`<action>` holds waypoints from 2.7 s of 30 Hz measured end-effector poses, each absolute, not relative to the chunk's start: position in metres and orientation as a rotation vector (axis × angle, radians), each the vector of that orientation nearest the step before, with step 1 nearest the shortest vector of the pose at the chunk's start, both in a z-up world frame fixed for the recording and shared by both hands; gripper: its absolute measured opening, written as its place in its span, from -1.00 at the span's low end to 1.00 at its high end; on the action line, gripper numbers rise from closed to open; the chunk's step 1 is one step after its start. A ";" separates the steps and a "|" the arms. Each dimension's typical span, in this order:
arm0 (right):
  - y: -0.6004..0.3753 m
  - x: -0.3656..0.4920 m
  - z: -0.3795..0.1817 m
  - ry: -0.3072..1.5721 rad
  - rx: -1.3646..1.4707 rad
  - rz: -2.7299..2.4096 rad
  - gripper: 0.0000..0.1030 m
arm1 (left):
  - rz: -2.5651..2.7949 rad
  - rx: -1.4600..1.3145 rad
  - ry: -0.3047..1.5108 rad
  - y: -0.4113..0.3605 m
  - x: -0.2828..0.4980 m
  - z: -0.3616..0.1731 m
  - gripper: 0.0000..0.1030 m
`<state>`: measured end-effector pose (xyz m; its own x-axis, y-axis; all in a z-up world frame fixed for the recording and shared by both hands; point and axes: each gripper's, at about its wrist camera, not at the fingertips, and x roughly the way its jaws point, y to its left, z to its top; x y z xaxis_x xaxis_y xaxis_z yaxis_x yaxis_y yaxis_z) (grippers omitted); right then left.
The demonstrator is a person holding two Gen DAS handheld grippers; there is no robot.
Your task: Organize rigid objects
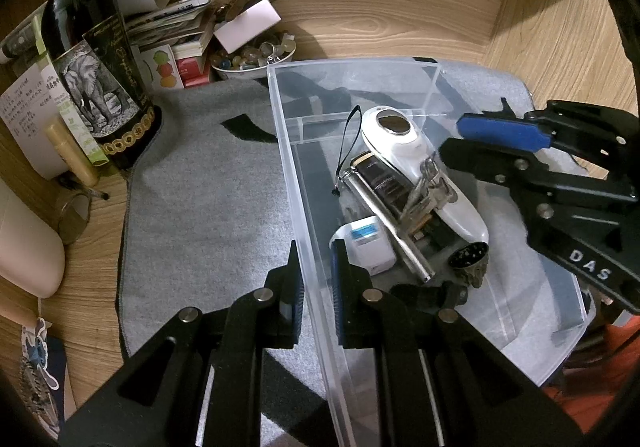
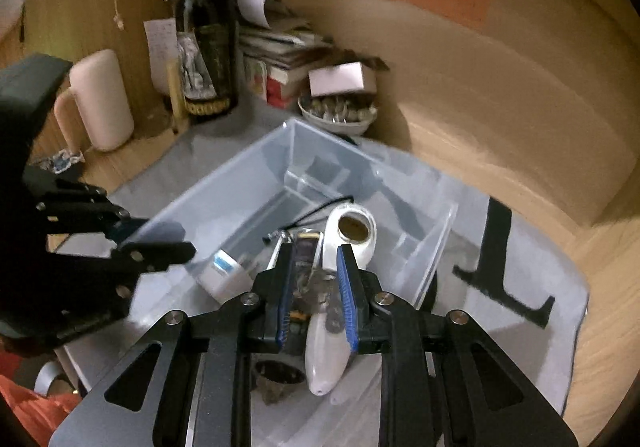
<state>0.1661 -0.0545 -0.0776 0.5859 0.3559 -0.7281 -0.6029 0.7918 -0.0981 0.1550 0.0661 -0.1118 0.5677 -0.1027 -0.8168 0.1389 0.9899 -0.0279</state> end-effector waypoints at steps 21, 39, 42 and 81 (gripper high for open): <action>-0.126 0.110 -0.018 0.501 -0.200 0.432 1.00 | -0.091 0.031 0.600 0.055 0.096 -0.036 0.70; -0.172 0.048 -0.002 0.319 -0.083 0.350 1.00 | -0.081 0.004 0.310 0.023 0.029 -0.009 0.98; -0.175 0.042 -0.002 0.306 -0.076 0.346 1.00 | -0.086 0.003 0.294 0.022 0.023 -0.009 0.98; -0.178 0.027 0.002 0.242 -0.074 0.336 1.00 | -0.100 0.006 0.247 0.012 0.011 -0.005 0.99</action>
